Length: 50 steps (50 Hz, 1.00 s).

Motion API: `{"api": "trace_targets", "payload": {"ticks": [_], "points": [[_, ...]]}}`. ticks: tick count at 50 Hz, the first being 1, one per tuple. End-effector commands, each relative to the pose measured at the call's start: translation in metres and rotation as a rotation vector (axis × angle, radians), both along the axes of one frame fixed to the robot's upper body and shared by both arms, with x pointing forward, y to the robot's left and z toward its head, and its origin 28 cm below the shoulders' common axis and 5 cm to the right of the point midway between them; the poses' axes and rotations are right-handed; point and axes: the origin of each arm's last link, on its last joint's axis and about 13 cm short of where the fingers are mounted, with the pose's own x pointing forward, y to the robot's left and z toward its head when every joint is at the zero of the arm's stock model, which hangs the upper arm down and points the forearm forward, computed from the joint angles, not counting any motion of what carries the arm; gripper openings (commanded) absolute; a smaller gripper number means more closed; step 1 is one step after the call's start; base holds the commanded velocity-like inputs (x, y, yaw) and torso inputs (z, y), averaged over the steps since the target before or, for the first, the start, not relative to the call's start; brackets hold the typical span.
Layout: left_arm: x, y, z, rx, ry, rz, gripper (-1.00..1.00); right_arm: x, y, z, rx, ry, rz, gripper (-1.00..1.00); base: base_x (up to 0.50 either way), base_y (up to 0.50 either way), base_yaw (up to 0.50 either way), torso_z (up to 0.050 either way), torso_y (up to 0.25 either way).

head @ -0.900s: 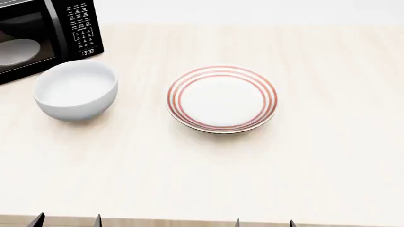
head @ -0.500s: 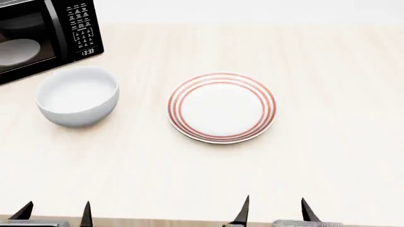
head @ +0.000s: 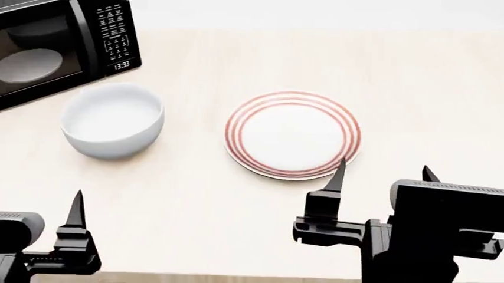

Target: Put the white bowl to the right of the plate.

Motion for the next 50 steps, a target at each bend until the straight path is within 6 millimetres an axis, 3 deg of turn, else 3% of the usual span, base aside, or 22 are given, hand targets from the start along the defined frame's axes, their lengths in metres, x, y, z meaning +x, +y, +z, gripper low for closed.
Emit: {"api": "trace_targets", "payload": {"ticks": [1, 12, 14, 16, 40, 46, 50], "points": [[-0.007, 0.001, 0.014, 0.014, -0.025, -0.005, 1.00, -0.006, -0.002, 0.017, 0.027, -0.015, 0.037, 1.00, 0.04, 0.50, 0.00, 0.000, 0.000], [-0.006, 0.003, 0.012, 0.002, -0.020, -0.004, 1.00, -0.004, 0.000, 0.014, 0.045, 0.030, 0.036, 1.00, 0.02, 0.25, 0.00, 0.000, 0.000], [-0.006, 0.003, 0.013, 0.001, -0.021, -0.003, 1.00, -0.010, 0.000, 0.013, 0.111, -0.058, 0.208, 1.00, 0.13, 0.00, 0.00, 0.000, 0.000], [-0.007, 0.003, 0.012, 0.003, -0.023, -0.003, 1.00, -0.010, 0.000, 0.012, 0.047, -0.064, 0.174, 1.00, 0.50, 0.00, 0.00, 0.000, 0.000], [-0.008, 0.005, 0.020, -0.007, -0.038, 0.000, 1.00, -0.010, -0.005, 0.023, 0.055, -0.062, 0.120, 1.00, 0.50, 0.00, 0.00, 0.000, 0.000], [-0.005, 0.007, 0.030, -0.012, -0.051, 0.018, 1.00, -0.012, 0.002, 0.032, -0.081, -0.011, 0.032, 1.00, 0.14, 0.00, 0.00, 0.000, 0.003], [-0.003, 0.007, 0.029, -0.013, -0.052, 0.031, 1.00, -0.019, 0.001, 0.035, -0.032, -0.098, 0.137, 1.00, 0.04, 0.07, 0.00, 0.000, 0.000]]}}
